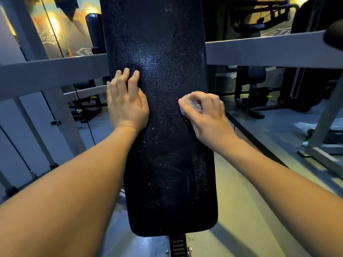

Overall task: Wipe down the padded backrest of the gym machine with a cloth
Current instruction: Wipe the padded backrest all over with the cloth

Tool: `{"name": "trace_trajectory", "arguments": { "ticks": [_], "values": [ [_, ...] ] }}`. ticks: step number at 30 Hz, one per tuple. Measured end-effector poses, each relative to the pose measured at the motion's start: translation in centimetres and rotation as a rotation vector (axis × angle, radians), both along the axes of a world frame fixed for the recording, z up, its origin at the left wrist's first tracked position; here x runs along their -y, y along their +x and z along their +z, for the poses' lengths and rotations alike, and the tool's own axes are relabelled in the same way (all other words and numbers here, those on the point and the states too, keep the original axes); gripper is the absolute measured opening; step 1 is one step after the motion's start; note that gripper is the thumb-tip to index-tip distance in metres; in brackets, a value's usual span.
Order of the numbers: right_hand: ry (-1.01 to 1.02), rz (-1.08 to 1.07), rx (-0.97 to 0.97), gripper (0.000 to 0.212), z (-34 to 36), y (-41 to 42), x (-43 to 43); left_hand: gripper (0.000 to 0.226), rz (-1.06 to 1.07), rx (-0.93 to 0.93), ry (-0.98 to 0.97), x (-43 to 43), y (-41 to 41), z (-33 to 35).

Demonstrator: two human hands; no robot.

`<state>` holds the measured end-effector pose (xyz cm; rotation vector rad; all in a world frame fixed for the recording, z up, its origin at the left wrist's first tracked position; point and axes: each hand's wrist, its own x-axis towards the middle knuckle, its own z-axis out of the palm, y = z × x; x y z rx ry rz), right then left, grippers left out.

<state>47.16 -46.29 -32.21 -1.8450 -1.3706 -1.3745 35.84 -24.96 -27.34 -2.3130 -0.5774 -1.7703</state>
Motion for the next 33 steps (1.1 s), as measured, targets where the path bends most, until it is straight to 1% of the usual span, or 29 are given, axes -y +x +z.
{"name": "trace_trajectory", "arguments": {
  "ticks": [2,4,7,9,11,12,15,16,18,19,20,22,23,24,26,29,33],
  "values": [
    [0.023,0.06,0.031,0.038,1.0,0.2,-0.3,0.048,0.003,0.001,0.001,0.0,0.0,0.0],
    [0.096,0.083,0.041,0.032,3.3,0.6,-1.0,0.048,0.002,0.002,-0.007,-0.1,0.0,0.0],
    [0.268,0.031,-0.067,0.032,6.6,1.1,-2.4,0.048,-0.005,0.009,0.0,-0.1,0.0,-0.1],
    [0.283,0.009,-0.155,0.035,6.5,0.7,-3.6,0.048,0.001,0.002,0.006,-0.2,0.0,-0.1],
    [0.255,0.035,-0.16,0.034,4.8,-0.7,-3.9,0.048,0.005,-0.002,0.009,-0.2,0.0,-0.1],
    [0.188,0.069,-0.136,0.032,3.6,-1.6,-3.6,0.048,0.005,0.0,0.01,-0.2,0.0,-0.1],
    [-0.184,0.122,-0.097,0.031,0.0,-3.9,-2.0,0.048,-0.007,0.005,0.005,-0.2,-0.1,-0.1],
    [-0.25,0.159,-0.024,0.029,-0.5,-3.9,-1.4,0.048,-0.011,0.006,0.0,-0.1,-0.1,-0.1],
    [-0.304,0.192,-0.005,0.018,0.7,-3.2,-0.7,0.048,-0.014,0.003,-0.009,-0.1,-0.2,-0.1],
    [-0.303,0.178,-0.035,0.018,2.0,-2.6,-0.6,0.048,-0.015,-0.001,-0.011,0.0,-0.2,-0.1],
    [-0.217,0.134,-0.019,0.025,3.4,-1.6,-0.8,0.048,-0.018,-0.006,-0.01,0.0,-0.3,0.0],
    [0.029,0.057,-0.127,0.025,5.9,-0.6,-1.6,0.048,-0.026,-0.015,-0.018,0.1,-0.3,0.1],
    [0.115,0.028,-0.185,0.026,6.3,-0.4,-2.3,0.048,-0.028,-0.014,-0.023,0.1,-0.3,0.1],
    [0.16,0.016,-0.242,0.03,6.1,-0.8,-2.8,0.048,-0.028,-0.013,-0.026,0.1,-0.3,0.1],
    [0.137,0.04,-0.261,0.035,3.9,-2.0,-3.5,0.048,-0.028,-0.018,-0.022,0.0,-0.2,0.0],
    [0.012,0.117,-0.253,0.035,0.4,-3.8,-2.7,0.049,-0.025,-0.051,-0.032,0.0,-0.3,0.2],
    [-0.109,0.069,-0.296,0.041,-0.1,-5.0,-1.6,0.051,-0.024,-0.209,-0.132,1.0,-1.1,1.2]
  ]
}}
